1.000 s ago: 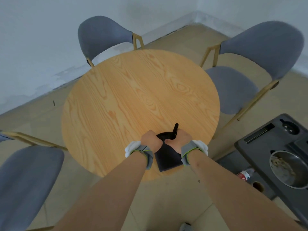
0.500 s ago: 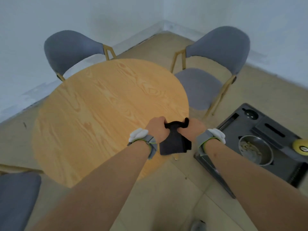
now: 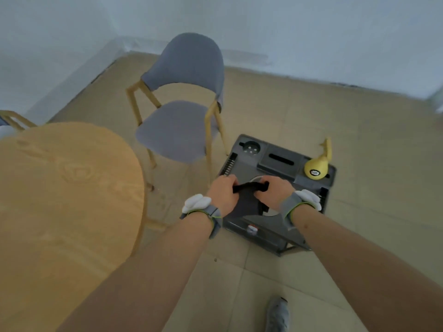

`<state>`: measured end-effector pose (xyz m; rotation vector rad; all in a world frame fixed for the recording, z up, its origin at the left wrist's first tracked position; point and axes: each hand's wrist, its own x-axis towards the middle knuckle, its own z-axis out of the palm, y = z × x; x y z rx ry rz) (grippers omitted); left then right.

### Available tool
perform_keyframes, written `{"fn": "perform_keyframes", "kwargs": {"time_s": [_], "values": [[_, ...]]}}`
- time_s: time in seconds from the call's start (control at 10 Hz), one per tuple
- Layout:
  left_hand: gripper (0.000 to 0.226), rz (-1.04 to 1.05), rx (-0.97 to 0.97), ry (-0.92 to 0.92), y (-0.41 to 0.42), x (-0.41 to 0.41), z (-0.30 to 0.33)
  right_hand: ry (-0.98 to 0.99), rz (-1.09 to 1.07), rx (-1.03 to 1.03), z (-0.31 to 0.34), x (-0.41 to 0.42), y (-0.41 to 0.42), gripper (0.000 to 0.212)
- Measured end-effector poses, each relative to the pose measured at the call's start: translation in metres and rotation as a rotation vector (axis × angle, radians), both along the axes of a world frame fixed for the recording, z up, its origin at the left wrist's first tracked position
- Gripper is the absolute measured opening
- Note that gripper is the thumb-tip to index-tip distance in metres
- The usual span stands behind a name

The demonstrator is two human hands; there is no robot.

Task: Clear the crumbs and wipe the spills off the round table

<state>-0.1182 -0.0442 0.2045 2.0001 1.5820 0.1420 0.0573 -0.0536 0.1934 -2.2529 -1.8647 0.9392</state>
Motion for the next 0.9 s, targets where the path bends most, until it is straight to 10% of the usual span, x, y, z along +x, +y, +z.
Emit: {"fn": "perform_keyframes", "kwargs": {"time_s": [0.6, 0.9], "values": [[0.026, -0.489, 0.264, 0.198, 0.071, 0.219, -0.119, -0.138, -0.119, 0.306, -0.126, 0.221, 0.000, 0.017], [0.043, -0.974, -0.166, 0.544, 0.035, 0.171, -0.193, -0.156, 0.158, -0.434, -0.196, 0.184, -0.051, 0.042]]}}
